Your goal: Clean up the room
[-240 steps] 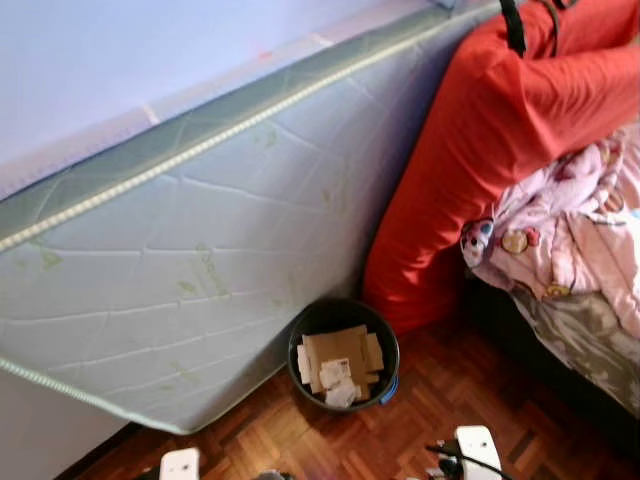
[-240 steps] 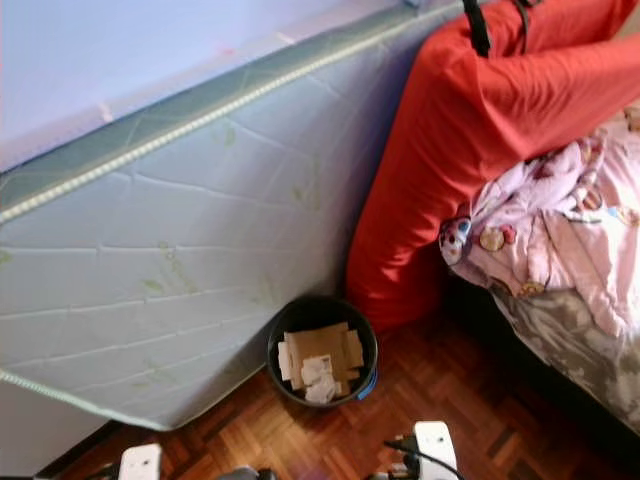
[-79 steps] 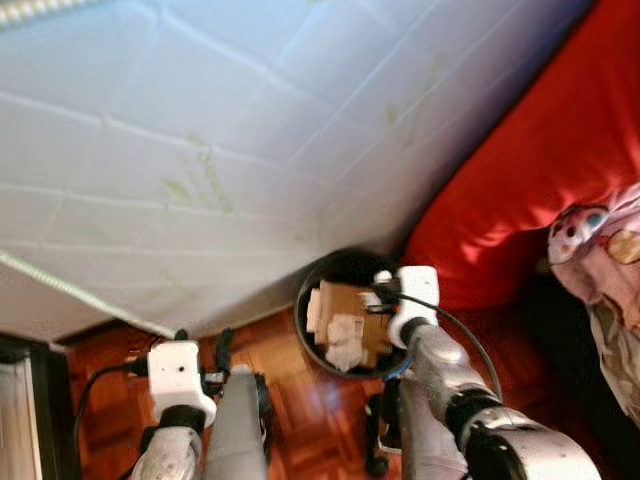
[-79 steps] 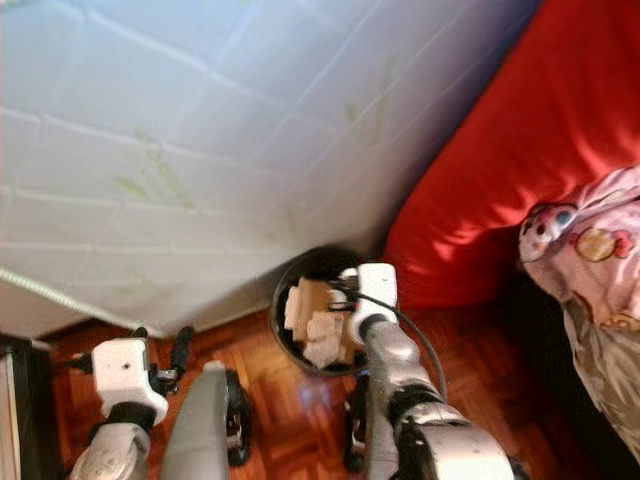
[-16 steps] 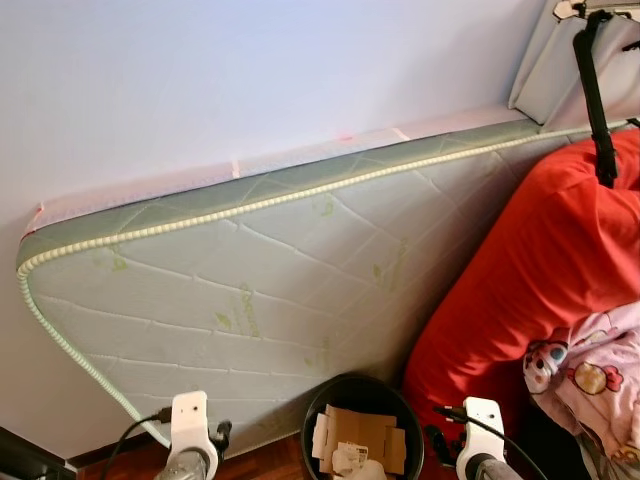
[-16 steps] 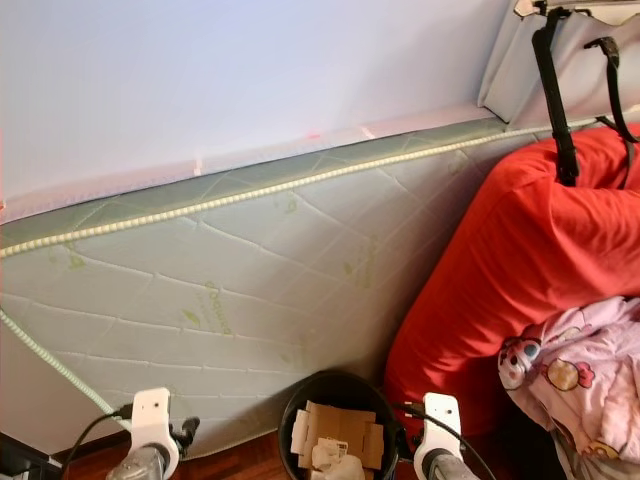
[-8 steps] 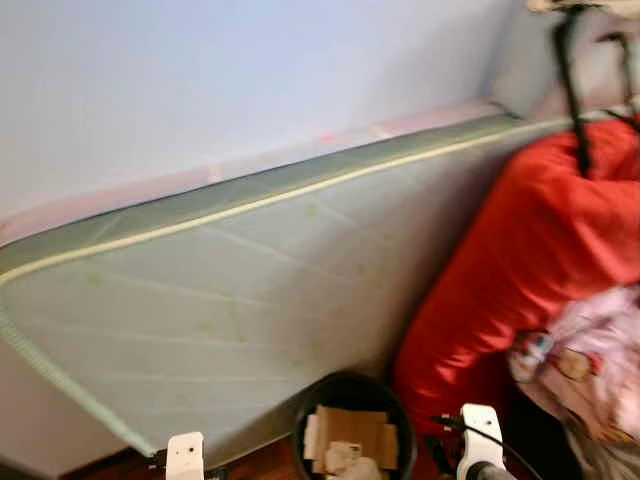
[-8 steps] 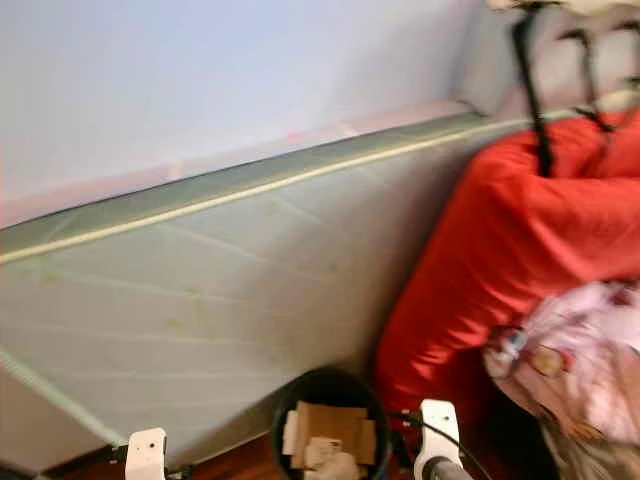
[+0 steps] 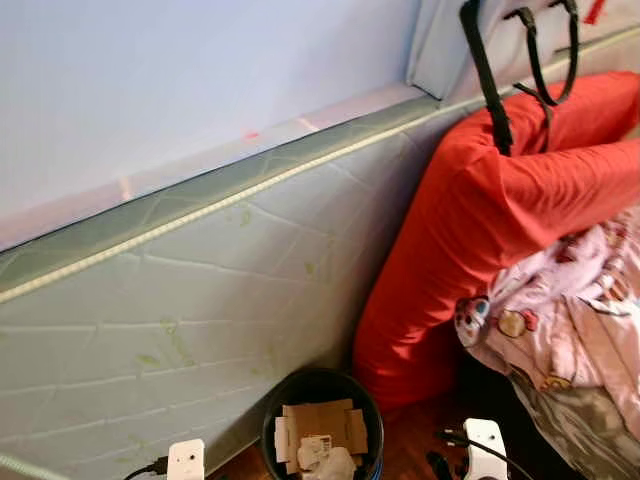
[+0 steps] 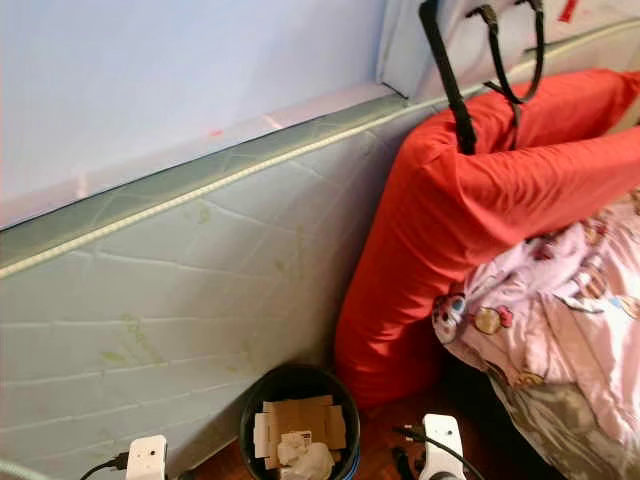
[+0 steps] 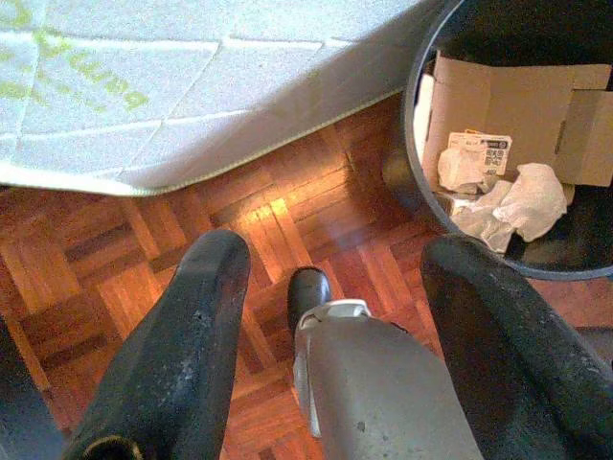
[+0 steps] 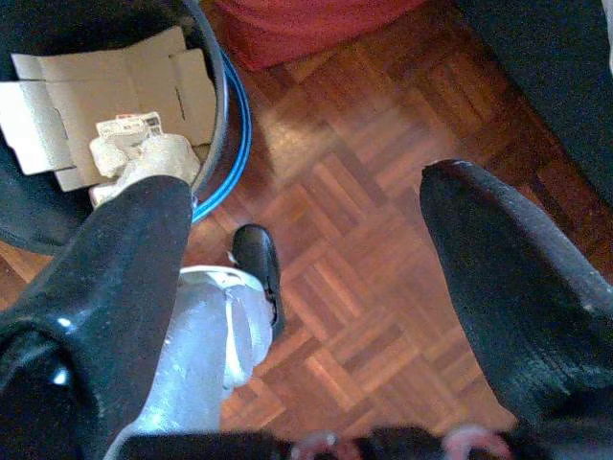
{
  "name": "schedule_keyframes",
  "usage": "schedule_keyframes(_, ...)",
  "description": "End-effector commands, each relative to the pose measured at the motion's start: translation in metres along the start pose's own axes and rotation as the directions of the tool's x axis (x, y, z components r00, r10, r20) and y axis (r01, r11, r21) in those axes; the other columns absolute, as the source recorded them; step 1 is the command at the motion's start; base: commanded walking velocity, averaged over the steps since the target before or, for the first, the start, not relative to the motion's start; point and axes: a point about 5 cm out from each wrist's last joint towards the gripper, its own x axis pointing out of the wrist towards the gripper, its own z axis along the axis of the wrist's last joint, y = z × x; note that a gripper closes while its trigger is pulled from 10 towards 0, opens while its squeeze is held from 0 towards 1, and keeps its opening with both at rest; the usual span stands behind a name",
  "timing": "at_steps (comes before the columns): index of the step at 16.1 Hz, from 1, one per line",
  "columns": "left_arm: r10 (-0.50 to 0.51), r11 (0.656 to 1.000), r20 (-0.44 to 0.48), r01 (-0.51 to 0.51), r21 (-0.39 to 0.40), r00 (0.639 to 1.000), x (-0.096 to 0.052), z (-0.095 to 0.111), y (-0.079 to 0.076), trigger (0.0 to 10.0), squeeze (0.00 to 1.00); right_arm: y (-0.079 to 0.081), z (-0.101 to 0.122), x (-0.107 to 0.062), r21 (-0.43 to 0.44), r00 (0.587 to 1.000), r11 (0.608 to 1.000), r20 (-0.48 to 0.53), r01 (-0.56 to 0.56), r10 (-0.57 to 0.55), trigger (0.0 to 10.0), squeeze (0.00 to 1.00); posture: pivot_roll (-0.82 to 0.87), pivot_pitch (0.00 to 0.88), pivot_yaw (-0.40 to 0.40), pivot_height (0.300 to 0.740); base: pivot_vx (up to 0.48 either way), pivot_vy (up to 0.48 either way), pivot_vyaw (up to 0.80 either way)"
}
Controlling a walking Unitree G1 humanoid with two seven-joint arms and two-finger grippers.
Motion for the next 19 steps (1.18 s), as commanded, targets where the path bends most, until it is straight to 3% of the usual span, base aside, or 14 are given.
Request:
schedule_keyframes(1,0.001,1.000,-0.001,-0.001,0.023,1.000,-0.0015,-0.0041,0.0016,10.0,0.00,-0.0019,-0.0041,-0.0011,-0.005,1.000,1.000,-0.010,0.005,-0.005,10.0,0.00,-0.04,0.097,-0.017,0.740,0.000,0.000,-0.70)
schedule_keyframes(3,-0.002,0.999,0.000,0.002,0.054,1.000,-0.0012,-0.0031,0.0003,10.0,0.00,-0.0016,-0.0050,-0.0013,-0.006,1.000,1.000,-0.011,0.003,-0.004,10.0,0.00,-0.04,0.090,-0.019,0.740,0.000,-0.193,-0.70)
schedule_keyframes(14,0.007,1.000,0.011,-0.007,0.029,1.000,-0.0009,-0.0018,-0.0047,10.0,0.00,-0.0025,-0.0052,-0.0016,-0.011,1.000,1.000,-0.011,0.000,0.000,10.0,0.00,-0.03,0.107,-0.031,0.740,0.000,0.000,-0.69)
schedule_keyframes(15,0.014,0.998,0.014,-0.014,0.062,1.000,-0.0010,-0.0015,-0.0034,10.0,0.00,-0.0025,-0.0051,-0.0016,-0.015,1.000,1.000,-0.011,-0.002,0.002,10.0,0.00,-0.04,0.105,-0.027,0.740,0.000,-0.319,-0.68)
schedule_keyframes(19,0.016,0.999,0.029,-0.017,0.031,0.999,-0.0001,0.0024,-0.0025,10.0,0.00,-0.0025,-0.0042,-0.0014,-0.013,1.000,1.000,-0.008,0.000,0.000,10.0,0.00,-0.04,0.102,-0.028,0.740,0.000,-0.192,-0.68)
